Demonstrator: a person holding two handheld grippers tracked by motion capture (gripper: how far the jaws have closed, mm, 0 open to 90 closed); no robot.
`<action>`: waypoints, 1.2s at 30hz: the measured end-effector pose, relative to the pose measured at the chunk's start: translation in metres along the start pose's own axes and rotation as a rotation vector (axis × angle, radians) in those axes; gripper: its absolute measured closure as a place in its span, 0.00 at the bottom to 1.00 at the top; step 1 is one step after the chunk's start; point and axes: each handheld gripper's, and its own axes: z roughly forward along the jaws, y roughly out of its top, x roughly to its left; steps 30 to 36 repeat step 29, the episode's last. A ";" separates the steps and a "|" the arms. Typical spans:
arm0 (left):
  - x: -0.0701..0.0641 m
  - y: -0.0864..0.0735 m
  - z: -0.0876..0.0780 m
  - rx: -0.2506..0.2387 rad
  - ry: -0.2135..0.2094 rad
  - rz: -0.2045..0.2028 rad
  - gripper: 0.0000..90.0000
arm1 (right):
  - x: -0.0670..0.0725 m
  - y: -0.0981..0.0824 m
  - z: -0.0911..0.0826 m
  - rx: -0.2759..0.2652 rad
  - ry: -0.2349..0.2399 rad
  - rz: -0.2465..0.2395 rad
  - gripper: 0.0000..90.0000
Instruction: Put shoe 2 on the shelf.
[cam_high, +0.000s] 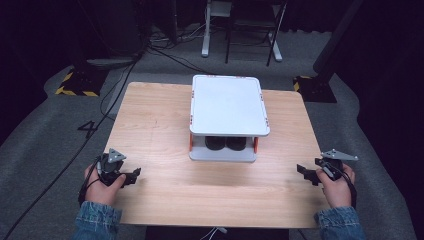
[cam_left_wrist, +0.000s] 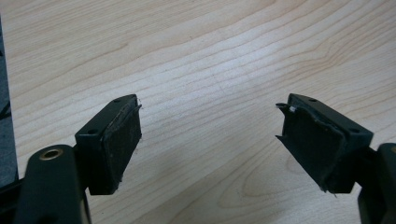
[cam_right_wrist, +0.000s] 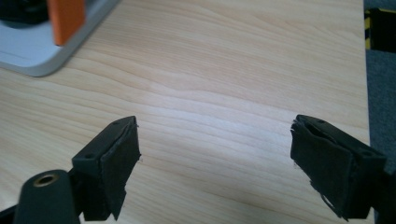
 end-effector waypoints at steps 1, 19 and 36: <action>0.001 -0.001 0.001 0.004 -0.001 0.001 0.22 | -0.001 -0.002 0.002 0.005 -0.007 0.002 0.18; 0.000 -0.007 0.016 0.011 0.003 0.007 0.22 | 0.002 -0.015 0.036 0.008 -0.001 -0.064 0.16; 0.000 -0.007 0.015 -0.004 0.005 0.004 0.22 | 0.002 -0.015 0.037 0.000 -0.001 -0.058 0.16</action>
